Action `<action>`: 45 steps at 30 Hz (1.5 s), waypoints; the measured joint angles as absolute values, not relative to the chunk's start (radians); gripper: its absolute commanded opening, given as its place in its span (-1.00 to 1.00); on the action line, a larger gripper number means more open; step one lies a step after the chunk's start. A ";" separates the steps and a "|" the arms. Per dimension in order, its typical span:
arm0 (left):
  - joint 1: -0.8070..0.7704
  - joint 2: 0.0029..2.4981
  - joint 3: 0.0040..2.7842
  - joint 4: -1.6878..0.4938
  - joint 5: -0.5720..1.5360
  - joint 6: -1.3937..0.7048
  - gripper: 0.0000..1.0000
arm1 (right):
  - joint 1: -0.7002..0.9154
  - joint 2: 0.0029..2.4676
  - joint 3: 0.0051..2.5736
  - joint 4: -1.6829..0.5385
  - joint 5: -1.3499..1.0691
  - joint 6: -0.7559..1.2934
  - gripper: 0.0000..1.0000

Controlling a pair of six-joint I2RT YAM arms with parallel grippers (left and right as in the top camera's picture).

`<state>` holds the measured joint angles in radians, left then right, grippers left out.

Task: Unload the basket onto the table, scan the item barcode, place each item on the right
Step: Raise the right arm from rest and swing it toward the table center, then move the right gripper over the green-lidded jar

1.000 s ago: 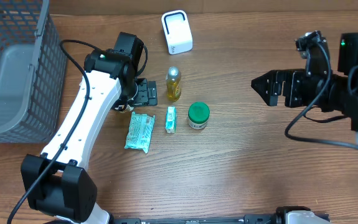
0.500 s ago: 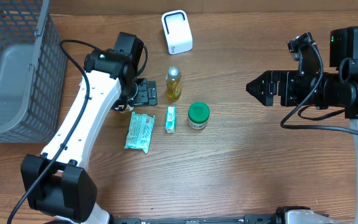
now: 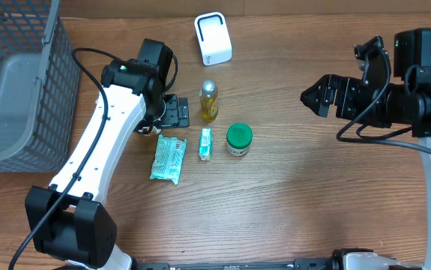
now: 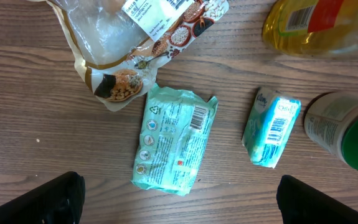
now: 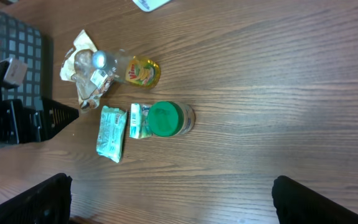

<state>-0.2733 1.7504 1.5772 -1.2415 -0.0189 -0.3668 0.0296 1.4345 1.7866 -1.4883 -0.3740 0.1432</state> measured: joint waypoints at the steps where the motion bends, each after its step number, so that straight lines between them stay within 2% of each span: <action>1: -0.273 1.750 1.577 -1.241 -0.019 -0.367 0.99 | 0.034 1.439 1.787 -1.488 -0.371 0.150 1.00; 5: -0.273 1.750 1.577 -1.242 -0.019 -0.367 0.99 | 0.070 1.472 1.787 -1.485 -0.345 0.194 1.00; 14: -0.273 1.750 1.577 -1.242 -0.019 -0.367 0.99 | 0.181 1.554 1.785 -1.485 -0.119 0.501 1.00; 19: -0.273 1.750 1.577 -1.242 -0.019 -0.367 0.99 | 0.211 1.571 1.785 -1.465 -0.063 0.601 1.00; 45: -0.273 1.750 1.577 -1.242 -0.019 -0.367 0.99 | 0.212 1.575 1.785 -1.481 -0.036 0.652 1.00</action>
<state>-0.2733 1.7504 1.5772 -1.2415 -0.0189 -0.3668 0.2119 1.5749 1.7855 -1.4815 -0.0364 0.6521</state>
